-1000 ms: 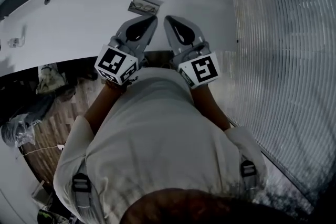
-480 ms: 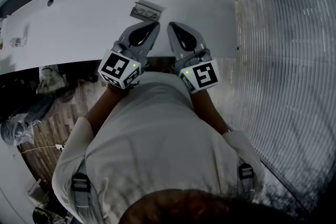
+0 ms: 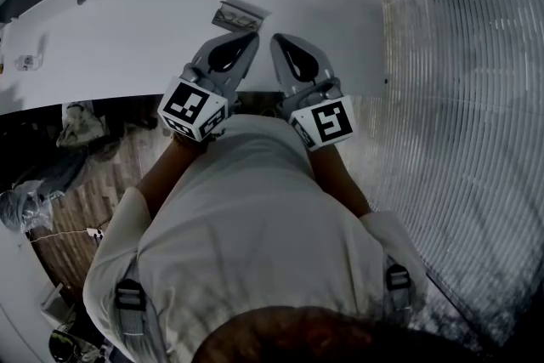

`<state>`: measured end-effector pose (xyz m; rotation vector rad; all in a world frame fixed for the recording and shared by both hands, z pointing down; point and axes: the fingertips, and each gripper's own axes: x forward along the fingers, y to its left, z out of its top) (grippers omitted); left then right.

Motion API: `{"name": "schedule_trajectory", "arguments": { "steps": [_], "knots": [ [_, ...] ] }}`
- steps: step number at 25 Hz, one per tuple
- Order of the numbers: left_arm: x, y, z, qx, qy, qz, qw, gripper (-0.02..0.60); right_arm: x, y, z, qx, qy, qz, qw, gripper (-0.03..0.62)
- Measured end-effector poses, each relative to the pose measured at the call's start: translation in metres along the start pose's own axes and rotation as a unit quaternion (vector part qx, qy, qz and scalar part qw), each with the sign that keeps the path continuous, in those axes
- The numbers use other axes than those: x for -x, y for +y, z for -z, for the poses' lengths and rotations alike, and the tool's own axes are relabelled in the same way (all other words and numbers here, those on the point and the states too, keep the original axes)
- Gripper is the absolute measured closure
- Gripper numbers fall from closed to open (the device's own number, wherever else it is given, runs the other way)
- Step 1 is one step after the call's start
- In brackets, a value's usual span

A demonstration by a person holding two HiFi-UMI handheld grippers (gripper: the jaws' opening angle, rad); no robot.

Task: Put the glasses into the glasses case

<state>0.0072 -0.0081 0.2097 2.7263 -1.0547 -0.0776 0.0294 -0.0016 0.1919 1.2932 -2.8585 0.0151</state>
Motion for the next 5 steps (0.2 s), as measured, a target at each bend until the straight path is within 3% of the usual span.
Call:
{"name": "schedule_trajectory", "arguments": {
  "steps": [5],
  "knots": [
    [-0.0022,0.0005,-0.0017,0.001,-0.002,0.0,1.0,0.581,-0.0009,-0.0008,-0.0021,0.001,-0.002,-0.002,1.0,0.592]
  ]
}}
